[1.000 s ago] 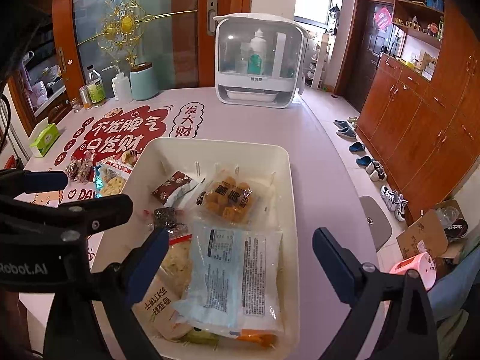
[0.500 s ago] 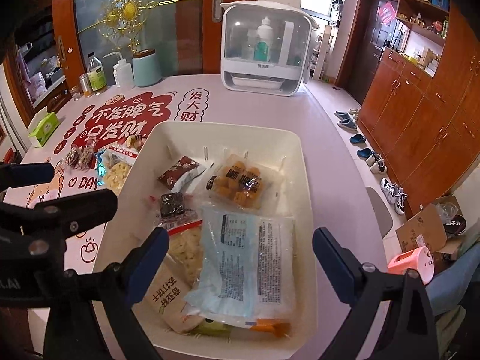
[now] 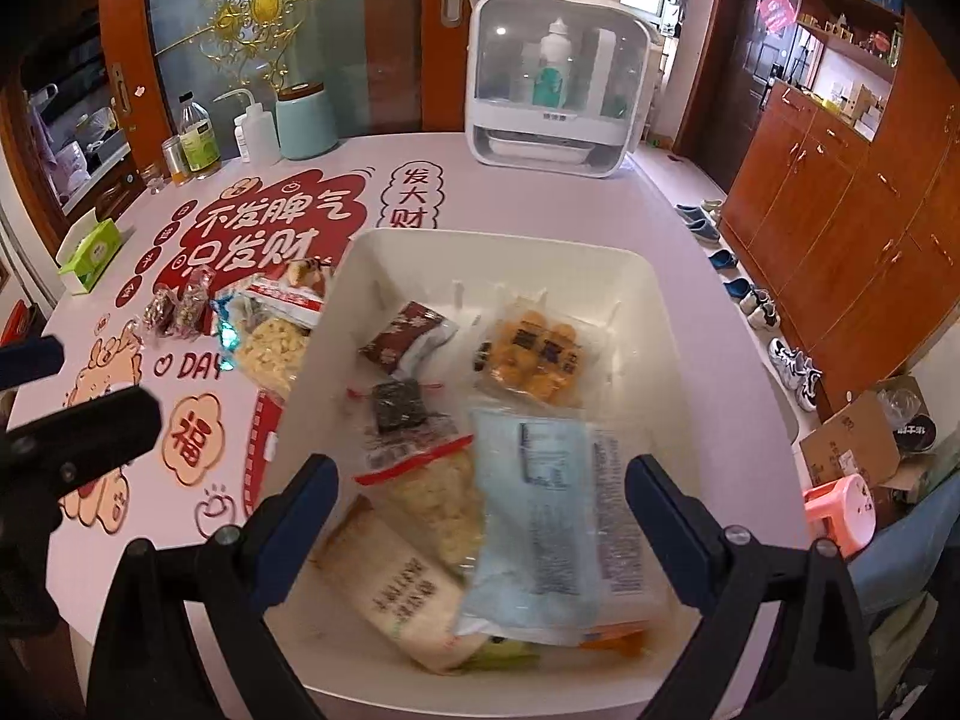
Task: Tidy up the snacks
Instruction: 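Move both tools back over the clear nut bags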
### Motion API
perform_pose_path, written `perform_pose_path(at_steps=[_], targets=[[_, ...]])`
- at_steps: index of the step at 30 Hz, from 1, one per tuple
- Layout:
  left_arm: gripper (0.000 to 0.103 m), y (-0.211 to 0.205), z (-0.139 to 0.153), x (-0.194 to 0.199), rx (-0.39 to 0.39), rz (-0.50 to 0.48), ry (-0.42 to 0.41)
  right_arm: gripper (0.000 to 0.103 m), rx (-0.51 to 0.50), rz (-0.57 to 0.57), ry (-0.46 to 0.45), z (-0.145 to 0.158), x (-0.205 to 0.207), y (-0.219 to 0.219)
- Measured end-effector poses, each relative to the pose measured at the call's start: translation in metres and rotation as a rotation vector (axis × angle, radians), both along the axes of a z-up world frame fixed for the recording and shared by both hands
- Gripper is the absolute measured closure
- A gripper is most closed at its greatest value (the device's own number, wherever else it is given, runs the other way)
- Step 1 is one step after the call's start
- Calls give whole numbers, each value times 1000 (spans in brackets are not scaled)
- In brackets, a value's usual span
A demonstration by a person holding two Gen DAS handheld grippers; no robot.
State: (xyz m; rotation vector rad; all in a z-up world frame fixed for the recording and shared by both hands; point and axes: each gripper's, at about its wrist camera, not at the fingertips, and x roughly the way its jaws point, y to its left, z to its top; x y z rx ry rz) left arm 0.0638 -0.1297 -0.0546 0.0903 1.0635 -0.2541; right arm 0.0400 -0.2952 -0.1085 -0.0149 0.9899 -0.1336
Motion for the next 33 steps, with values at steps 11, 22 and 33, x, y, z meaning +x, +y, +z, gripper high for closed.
perform_pose_path(at_steps=[11,22,33], targets=[[4,107,-3,19,11,70,-9,6,2,25,-31,9,16,87],[4,204,-16,63,94,95,-43,6,10,41,-27,0,49,170],[4,250,-2,134,152,98,-163,8,-5,129,-92,28,119,221]])
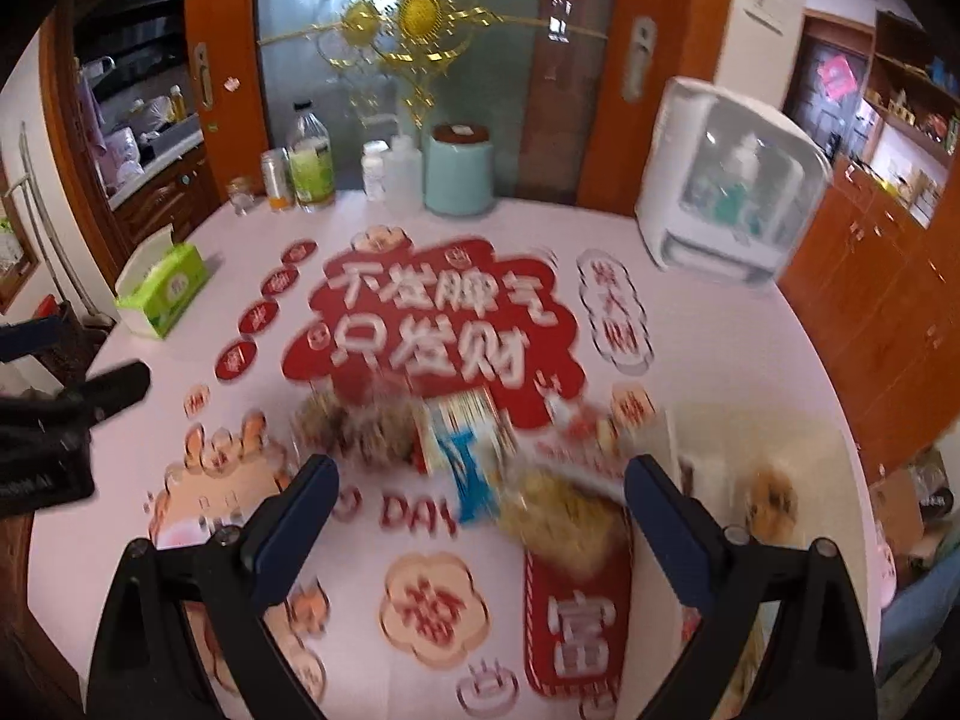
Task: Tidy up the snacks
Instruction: 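Move both tools back over the clear nut bags, then grasp a clear nut bag with right tool while left tool grasps another nut bag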
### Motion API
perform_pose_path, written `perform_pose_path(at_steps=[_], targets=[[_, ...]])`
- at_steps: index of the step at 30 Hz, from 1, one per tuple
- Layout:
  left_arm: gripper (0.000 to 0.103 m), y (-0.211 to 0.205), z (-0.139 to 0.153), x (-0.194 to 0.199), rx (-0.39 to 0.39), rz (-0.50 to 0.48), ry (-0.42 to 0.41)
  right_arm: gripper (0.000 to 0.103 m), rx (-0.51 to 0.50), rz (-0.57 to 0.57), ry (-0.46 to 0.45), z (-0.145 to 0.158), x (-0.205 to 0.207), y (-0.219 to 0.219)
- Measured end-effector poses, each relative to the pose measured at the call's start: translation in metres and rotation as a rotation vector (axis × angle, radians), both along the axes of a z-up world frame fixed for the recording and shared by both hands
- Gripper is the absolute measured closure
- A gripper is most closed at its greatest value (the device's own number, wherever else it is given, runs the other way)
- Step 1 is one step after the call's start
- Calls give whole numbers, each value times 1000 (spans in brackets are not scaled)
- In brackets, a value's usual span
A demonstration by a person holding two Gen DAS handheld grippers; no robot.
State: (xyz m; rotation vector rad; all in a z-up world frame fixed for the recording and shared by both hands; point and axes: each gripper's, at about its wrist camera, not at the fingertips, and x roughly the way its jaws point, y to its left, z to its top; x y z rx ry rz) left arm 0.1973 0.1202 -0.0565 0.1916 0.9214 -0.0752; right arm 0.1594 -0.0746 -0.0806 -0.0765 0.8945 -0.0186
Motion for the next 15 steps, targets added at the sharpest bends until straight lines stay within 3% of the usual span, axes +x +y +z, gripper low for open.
perform_pose_path(at_steps=[2,4,5,10,15], targets=[[4,-4,-13,15,0,-18,17,15,18,22,-3,-1,17,5],[4,-9,-33,30,4,-32,51,32,27,39,20,-9,40,10],[4,-12,-44,35,7,-39,69,34,35,43,41,-16,49,11],[4,-28,-106,58,6,-78,207,37,143,52,207,-69,94,11],[4,-42,-148,69,17,-91,277,37,212,43,322,-118,116,8]])
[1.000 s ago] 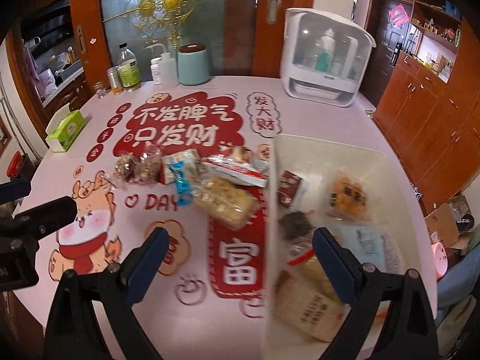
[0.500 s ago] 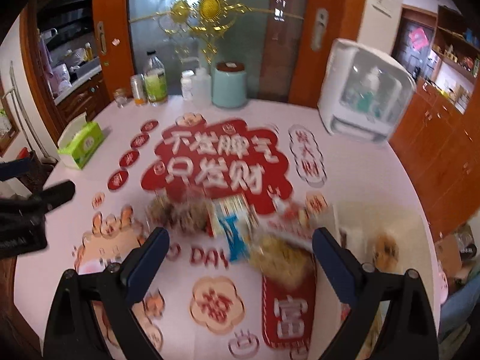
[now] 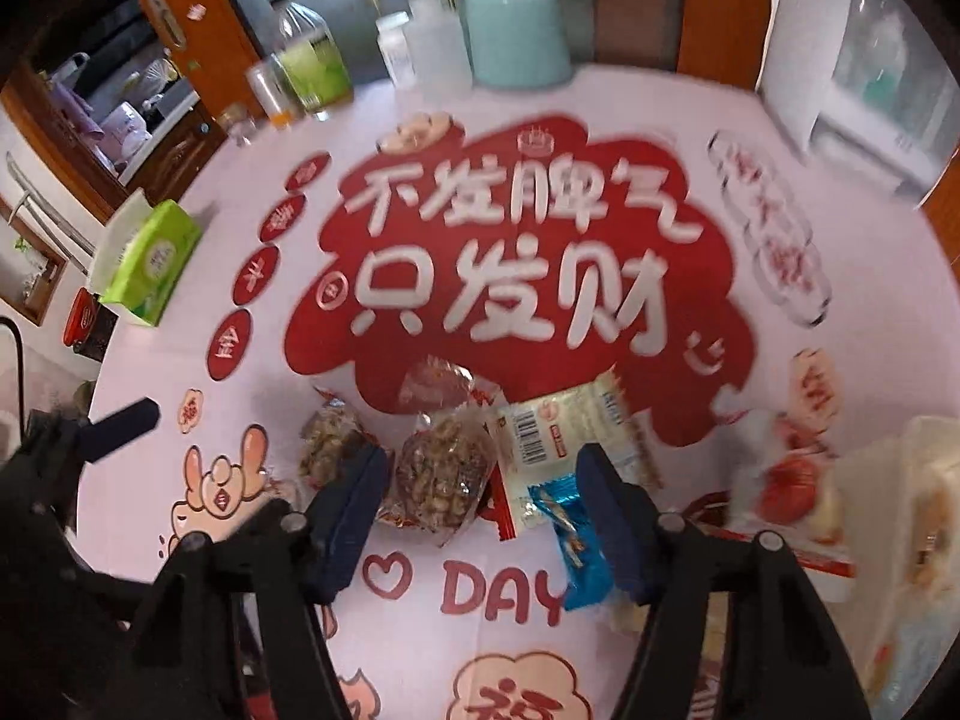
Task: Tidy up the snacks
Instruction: 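Grasp a clear nut bag with right tool while left tool grasps another nut bag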
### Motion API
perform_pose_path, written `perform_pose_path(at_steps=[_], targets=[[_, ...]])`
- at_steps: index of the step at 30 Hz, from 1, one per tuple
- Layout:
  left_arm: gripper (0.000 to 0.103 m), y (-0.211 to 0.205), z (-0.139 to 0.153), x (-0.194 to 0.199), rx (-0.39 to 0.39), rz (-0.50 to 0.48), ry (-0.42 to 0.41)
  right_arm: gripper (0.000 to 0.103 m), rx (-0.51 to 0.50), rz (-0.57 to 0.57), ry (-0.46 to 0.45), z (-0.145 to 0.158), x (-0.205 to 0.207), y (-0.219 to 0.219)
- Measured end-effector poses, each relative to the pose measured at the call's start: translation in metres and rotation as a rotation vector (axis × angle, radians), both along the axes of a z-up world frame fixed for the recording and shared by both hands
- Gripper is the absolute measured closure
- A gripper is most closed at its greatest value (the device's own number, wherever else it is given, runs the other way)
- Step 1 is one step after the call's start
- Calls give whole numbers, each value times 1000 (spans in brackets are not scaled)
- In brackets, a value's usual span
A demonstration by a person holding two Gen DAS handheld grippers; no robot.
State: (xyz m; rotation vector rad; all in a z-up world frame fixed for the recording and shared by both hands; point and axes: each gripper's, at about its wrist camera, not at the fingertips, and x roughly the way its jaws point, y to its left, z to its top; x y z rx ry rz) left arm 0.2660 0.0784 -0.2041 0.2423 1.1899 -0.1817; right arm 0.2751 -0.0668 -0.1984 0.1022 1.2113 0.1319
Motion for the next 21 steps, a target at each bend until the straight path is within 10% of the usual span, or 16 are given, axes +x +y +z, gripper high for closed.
perform_pose_path(at_steps=[12,15,19,21], targets=[[8,7,-40,22,-72,72,56,45,-10,57,30,-40,17,20],[25,11,-45,25,-120,80,89,67,15,97,15,-41,18,28],[66,11,-38,20,-161,66,66,67,77,76,22,-43,17,25],[66,12,-37,18,-159,77,73,68,99,62,23,-43,17,22]])
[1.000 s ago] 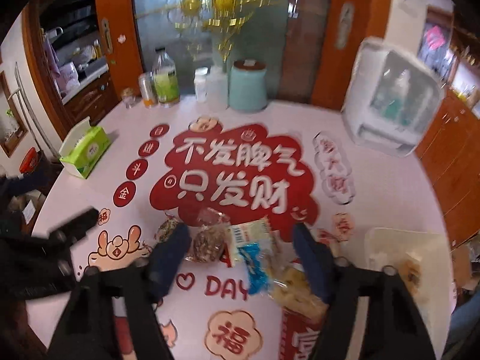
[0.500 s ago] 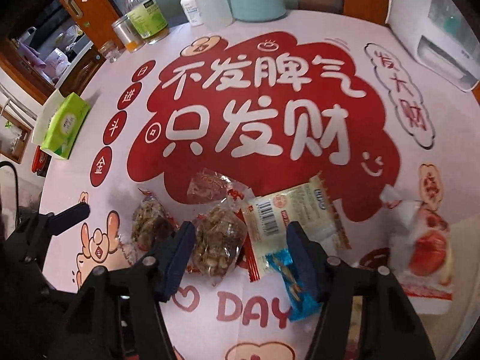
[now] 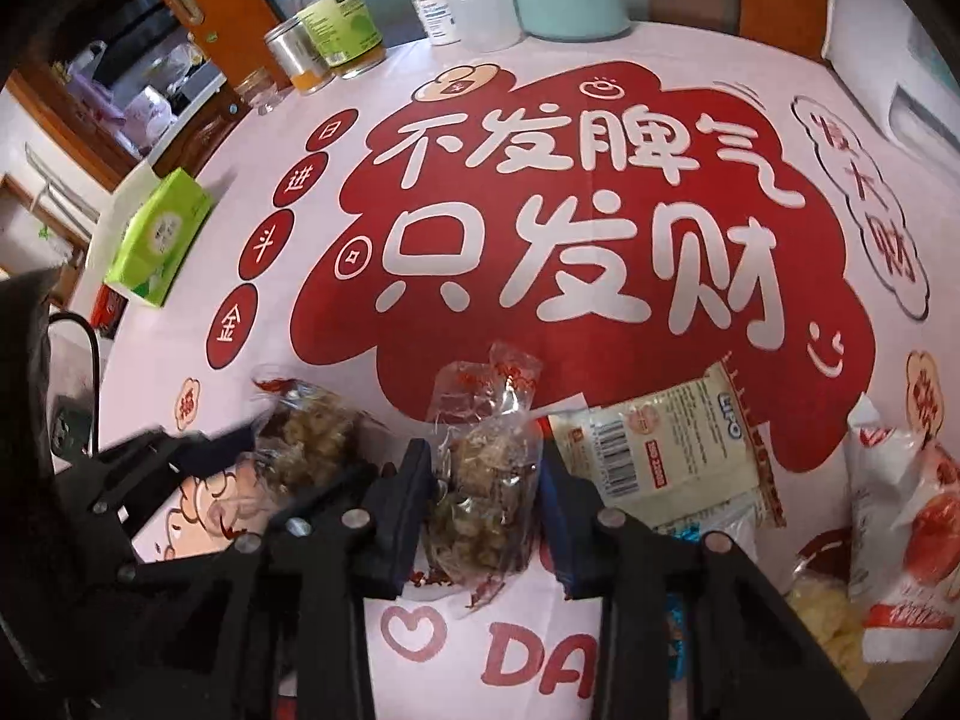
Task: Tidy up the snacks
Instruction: 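Grasp a clear nut bag with right tool while left tool grasps another nut bag, then carry both nut bags over the white tray and open both tools to release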
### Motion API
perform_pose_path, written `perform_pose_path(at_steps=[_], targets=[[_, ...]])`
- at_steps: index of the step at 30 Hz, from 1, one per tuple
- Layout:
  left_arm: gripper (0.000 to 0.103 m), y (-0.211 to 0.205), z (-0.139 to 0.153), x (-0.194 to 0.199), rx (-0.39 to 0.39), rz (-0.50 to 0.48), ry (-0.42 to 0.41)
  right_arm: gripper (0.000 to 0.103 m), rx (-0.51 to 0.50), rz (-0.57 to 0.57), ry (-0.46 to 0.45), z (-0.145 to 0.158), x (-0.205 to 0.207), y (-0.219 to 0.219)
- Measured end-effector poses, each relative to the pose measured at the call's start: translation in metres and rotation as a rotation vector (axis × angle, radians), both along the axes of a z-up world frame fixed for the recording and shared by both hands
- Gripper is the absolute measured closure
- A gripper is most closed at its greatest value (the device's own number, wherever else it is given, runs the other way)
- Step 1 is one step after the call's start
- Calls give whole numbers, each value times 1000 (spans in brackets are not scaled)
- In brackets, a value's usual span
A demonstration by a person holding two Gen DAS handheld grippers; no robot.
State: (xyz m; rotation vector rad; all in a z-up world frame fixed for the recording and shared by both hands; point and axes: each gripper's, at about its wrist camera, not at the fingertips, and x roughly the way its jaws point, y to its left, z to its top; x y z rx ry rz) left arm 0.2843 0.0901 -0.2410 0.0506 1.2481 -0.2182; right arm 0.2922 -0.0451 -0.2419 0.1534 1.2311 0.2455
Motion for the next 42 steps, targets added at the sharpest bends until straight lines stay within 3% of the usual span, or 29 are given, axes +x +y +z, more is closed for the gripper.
perform_pose_path(at_steps=[6,13,21,31,42], targets=[[66,15,4,-26,-15,42,25,69,20,-3,23,1,-15,-4],[66,32,16,-99,-8,27,57,70,6,51,39,7,-69,-7],[66,28,62,-155,-18,11,9,70,-1,83,-21,47,-137,-12],[66,-54,150,-194,-90,-130,-167,70,-11,9,-174,121,-197,-57],[66,-189,190,-224,-134,-269,-229,70,-33,-138,-274,173,-255,-175]])
